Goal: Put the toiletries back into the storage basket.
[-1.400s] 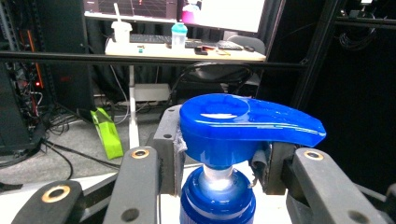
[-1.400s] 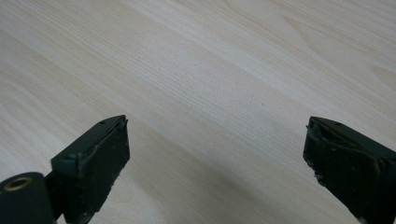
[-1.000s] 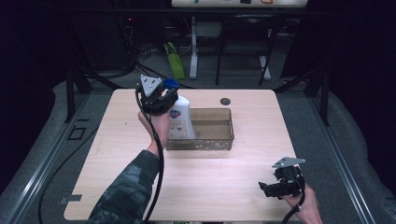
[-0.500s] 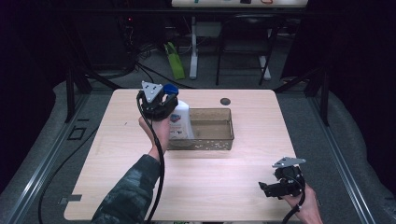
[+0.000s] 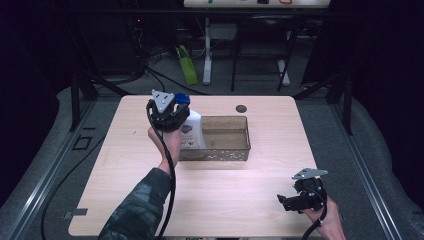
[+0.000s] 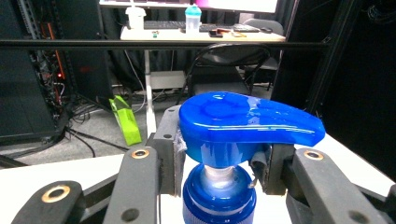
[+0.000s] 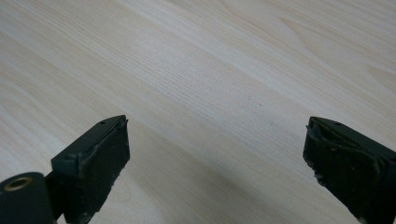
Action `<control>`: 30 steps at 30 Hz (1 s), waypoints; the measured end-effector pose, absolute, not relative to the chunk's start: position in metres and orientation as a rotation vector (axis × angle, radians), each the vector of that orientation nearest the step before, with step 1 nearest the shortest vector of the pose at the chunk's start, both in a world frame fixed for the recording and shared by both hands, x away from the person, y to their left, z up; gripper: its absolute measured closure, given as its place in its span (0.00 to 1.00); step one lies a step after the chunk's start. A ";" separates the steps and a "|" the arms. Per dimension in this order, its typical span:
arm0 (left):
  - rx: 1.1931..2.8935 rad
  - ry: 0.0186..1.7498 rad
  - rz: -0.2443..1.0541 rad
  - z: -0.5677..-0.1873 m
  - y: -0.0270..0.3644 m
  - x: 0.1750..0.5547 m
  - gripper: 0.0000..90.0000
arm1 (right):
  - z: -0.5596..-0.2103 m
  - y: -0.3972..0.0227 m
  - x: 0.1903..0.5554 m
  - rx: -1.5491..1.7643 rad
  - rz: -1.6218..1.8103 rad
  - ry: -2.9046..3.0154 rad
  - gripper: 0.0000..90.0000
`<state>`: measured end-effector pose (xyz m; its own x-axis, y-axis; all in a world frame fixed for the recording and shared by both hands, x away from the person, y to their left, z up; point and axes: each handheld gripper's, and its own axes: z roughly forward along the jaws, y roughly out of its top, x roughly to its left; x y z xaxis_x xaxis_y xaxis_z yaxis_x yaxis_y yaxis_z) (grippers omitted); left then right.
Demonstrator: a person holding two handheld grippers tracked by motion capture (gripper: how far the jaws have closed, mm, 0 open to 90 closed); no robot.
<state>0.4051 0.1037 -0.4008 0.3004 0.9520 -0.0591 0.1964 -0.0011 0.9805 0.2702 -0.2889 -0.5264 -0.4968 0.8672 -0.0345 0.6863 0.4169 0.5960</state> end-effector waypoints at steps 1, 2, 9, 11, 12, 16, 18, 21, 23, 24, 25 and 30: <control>1.467 1.124 0.861 -0.401 0.104 0.405 0.66 | -0.526 -0.289 0.270 1.341 0.752 2.340 0.07; 1.468 1.124 0.862 -0.402 0.104 0.405 0.66 | -0.526 -0.289 0.270 1.344 0.751 2.339 0.07; 1.475 1.129 0.867 -0.405 0.104 0.404 0.66 | -0.526 -0.289 0.270 1.348 0.754 2.335 0.07; 1.481 1.121 0.871 -0.405 0.103 0.403 0.66 | -0.526 -0.289 0.270 1.347 0.753 2.335 0.07; 1.489 1.116 0.872 -0.405 0.103 0.403 0.66 | -0.526 -0.290 0.270 1.347 0.752 2.335 0.07; 1.542 1.081 0.886 -0.404 0.097 0.400 0.66 | -0.526 -0.290 0.270 1.347 0.751 2.333 0.07; 1.552 1.071 0.891 -0.405 0.093 0.398 0.66 | -0.526 -0.289 0.270 1.348 0.754 2.332 0.07; 1.550 1.065 0.891 -0.406 0.094 0.396 0.66 | -0.525 -0.289 0.269 1.345 0.753 2.332 0.07; 1.554 1.066 0.884 -0.405 0.095 0.396 0.66 | -0.524 -0.290 0.268 1.342 0.751 2.333 0.07; 1.556 1.067 0.876 -0.405 0.095 0.396 0.66 | -0.524 -0.290 0.268 1.344 0.752 2.331 0.07; 1.556 1.067 0.876 -0.405 0.095 0.396 0.66 | -0.524 -0.290 0.268 1.344 0.752 2.331 0.07; 1.565 1.061 0.853 -0.405 0.096 0.397 0.65 | -0.525 -0.289 0.269 1.340 0.753 2.333 0.07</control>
<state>0.3973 0.0965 -0.4045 0.3616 0.9322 0.0122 0.2118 -0.0950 0.9727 0.2687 -0.2895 -0.5247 -0.4940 0.8688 -0.0336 0.6854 0.4129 0.5998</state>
